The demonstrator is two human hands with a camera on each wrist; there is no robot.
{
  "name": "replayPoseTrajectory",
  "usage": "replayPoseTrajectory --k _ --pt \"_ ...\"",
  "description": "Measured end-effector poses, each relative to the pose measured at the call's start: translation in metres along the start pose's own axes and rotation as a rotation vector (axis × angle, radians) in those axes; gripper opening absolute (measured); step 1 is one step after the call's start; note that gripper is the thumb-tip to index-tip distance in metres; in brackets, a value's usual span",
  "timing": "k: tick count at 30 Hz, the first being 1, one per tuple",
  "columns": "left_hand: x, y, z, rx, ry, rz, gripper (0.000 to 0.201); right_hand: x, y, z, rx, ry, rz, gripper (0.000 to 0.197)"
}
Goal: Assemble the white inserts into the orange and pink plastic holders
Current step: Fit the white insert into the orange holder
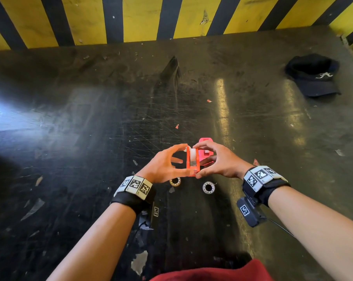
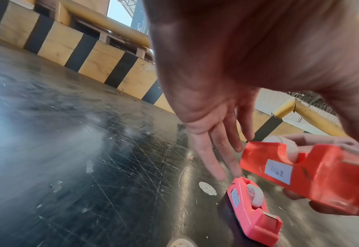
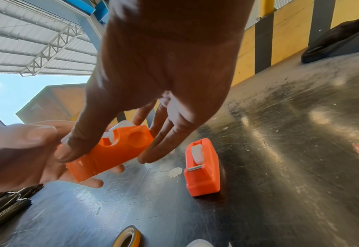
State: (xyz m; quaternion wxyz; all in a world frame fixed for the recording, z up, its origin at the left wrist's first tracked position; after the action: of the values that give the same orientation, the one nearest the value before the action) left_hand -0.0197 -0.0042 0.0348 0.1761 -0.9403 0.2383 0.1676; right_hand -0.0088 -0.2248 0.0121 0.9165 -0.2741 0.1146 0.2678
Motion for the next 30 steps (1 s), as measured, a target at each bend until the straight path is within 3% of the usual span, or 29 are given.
replayPoseTrajectory --k 10,19,25,30 --pt "0.009 0.0 0.004 -0.007 -0.027 0.055 0.111 0.001 0.007 0.003 -0.002 -0.002 0.047 0.098" --pt "0.028 -0.004 0.008 0.032 0.041 -0.028 0.106 0.016 0.006 -0.01 0.043 0.036 0.071 0.112" --pt "0.055 -0.016 0.021 0.131 0.033 -0.082 0.11 0.034 -0.025 -0.028 -0.433 0.068 -0.173 0.085" --pt "0.077 -0.013 0.037 0.174 -0.03 -0.059 0.114 0.049 -0.024 -0.043 -0.668 0.058 -0.09 0.091"
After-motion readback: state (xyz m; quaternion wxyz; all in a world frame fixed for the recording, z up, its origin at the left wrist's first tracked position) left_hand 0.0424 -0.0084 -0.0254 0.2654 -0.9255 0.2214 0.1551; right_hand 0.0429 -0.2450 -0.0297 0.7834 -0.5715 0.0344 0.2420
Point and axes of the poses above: each hand's wrist, its own x-axis towards the middle knuckle, its own y-axis out of the palm, z = x × y, the point moved 3 cm from there along x, towards the middle knuckle, and after that the axes turned 13 degrees about -x, right-handed, at the moved point
